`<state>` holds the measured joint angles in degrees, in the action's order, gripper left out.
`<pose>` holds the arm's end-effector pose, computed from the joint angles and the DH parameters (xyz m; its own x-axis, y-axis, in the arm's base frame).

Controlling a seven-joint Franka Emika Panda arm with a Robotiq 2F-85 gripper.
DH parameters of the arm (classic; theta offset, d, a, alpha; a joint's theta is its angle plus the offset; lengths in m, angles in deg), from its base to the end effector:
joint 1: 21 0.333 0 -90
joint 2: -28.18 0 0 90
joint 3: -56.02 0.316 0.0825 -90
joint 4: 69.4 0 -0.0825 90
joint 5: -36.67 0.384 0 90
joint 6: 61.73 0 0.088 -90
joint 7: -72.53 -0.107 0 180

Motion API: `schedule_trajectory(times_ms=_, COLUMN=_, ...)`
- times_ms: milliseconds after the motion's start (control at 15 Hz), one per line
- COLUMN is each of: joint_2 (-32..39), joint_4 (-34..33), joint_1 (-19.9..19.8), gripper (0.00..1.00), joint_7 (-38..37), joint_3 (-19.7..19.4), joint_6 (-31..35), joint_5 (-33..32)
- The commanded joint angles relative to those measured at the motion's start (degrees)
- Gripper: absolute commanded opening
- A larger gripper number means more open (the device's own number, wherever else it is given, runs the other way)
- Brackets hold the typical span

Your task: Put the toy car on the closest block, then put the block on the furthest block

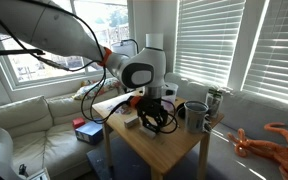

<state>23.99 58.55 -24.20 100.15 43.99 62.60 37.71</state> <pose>0.4954 -0.1350 0.4024 0.9786 0.2048 0.0212 0.2053 -0.9784 -0.0231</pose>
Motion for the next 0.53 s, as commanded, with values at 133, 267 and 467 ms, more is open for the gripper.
schedule_trajectory(times_ms=133, joint_2=-2.43, joint_4=0.29, joint_1=-1.86, gripper=0.53, joint_7=1.23, joint_3=0.77, joint_6=-0.46, joint_5=1.31)
schedule_trajectory(times_ms=267, joint_2=-3.55, joint_4=0.86, joint_1=-2.09, gripper=0.53, joint_7=1.35, joint_3=0.61, joint_6=0.05, joint_5=1.64)
schedule_trajectory(times_ms=467, joint_2=-5.02, joint_4=1.43, joint_1=-2.13, gripper=0.53, joint_7=1.71, joint_3=0.51, joint_6=-0.11, joint_5=1.85)
